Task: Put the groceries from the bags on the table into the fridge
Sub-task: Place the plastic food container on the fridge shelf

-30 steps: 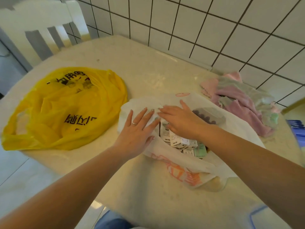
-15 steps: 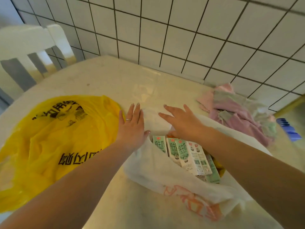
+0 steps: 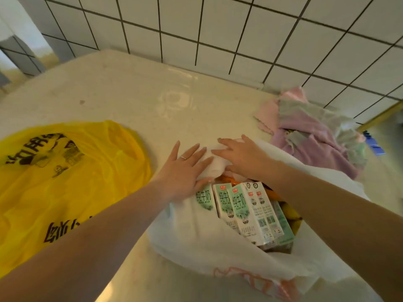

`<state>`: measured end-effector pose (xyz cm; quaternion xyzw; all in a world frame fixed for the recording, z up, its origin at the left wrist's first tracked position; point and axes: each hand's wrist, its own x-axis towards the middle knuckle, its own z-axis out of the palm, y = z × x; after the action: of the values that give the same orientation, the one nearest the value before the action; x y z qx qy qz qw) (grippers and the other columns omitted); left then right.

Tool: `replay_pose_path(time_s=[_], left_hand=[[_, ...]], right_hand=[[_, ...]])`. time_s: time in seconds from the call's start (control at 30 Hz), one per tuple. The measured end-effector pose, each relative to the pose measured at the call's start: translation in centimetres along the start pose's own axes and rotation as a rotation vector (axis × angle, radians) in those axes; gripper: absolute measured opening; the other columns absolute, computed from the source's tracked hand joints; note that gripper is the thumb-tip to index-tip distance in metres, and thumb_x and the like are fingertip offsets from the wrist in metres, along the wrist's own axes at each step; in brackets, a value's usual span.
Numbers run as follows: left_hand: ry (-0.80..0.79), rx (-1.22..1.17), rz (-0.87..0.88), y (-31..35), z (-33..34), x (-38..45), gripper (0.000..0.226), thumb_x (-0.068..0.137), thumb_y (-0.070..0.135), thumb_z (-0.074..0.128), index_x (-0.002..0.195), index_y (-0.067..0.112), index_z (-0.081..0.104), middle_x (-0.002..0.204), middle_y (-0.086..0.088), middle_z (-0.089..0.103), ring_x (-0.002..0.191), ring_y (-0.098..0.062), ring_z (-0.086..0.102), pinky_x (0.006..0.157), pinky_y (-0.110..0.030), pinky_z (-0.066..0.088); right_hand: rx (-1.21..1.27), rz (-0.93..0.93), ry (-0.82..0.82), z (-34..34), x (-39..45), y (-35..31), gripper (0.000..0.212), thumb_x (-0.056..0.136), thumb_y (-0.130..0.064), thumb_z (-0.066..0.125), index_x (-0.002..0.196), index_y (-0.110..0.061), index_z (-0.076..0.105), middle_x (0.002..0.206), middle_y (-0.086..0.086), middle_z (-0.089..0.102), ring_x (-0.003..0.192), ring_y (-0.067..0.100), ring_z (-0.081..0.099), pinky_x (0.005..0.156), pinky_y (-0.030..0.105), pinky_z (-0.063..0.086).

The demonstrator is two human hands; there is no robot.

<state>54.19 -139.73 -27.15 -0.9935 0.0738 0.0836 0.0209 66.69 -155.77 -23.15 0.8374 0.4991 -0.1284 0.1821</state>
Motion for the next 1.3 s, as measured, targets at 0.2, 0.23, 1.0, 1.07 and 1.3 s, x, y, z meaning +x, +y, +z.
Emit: replay_pose_path(time_s=[0.2,0.23,1.0,1.07,1.3], left_hand=[[-0.060,-0.128,-0.071,0.2,-0.1,1.7,0.072,0.088,0.066,-0.001,0.149,0.029,0.006,0.158,0.003,0.010,0.145,-0.017,-0.002,0.113,-0.056,-0.006],[0.003,-0.122,-0.053,0.3,-0.3,1.7,0.075,0.086,0.066,-0.004,0.149,0.028,0.008,0.158,0.002,0.012,0.145,-0.017,0.000,0.114,-0.054,-0.005],[0.066,0.018,0.449,8.1,-5.5,10.8,0.059,0.097,0.040,0.037,0.149,0.032,0.010,0.158,0.001,0.005,0.145,-0.016,0.003,0.116,-0.038,0.002],[0.073,-0.028,0.427,8.0,-5.3,11.1,0.062,0.095,0.048,0.037,0.149,0.030,0.011,0.158,-0.001,0.010,0.144,-0.018,0.010,0.116,-0.038,0.010],[0.008,-0.233,0.325,6.1,-4.7,11.3,0.083,0.080,0.064,0.052,0.148,0.032,0.015,0.148,0.004,0.029,0.128,-0.017,0.037,0.102,-0.033,0.037]], right_hand=[[0.013,-0.016,0.003,0.6,0.5,1.2,0.054,0.096,-0.038,0.039,0.147,-0.032,0.020,0.157,-0.001,0.010,0.141,0.012,0.021,0.115,0.045,0.002],[0.027,-0.018,0.037,0.6,0.3,1.4,0.055,0.096,-0.037,0.042,0.146,-0.032,0.021,0.157,-0.001,0.011,0.141,0.011,0.021,0.115,0.044,0.004],[0.276,0.343,0.193,4.9,-13.7,6.9,0.082,0.082,-0.068,0.045,0.148,-0.025,0.019,0.154,-0.001,0.022,0.138,0.020,0.024,0.111,0.036,0.021],[0.291,0.338,0.165,5.1,-13.3,7.3,0.086,0.081,-0.069,0.047,0.148,-0.024,0.017,0.154,-0.002,0.021,0.137,0.019,0.025,0.109,0.036,0.022],[0.364,0.344,0.128,6.0,-12.0,7.7,0.092,0.073,-0.071,0.054,0.145,-0.026,0.022,0.152,-0.001,0.023,0.135,0.021,0.028,0.112,0.042,0.022]])
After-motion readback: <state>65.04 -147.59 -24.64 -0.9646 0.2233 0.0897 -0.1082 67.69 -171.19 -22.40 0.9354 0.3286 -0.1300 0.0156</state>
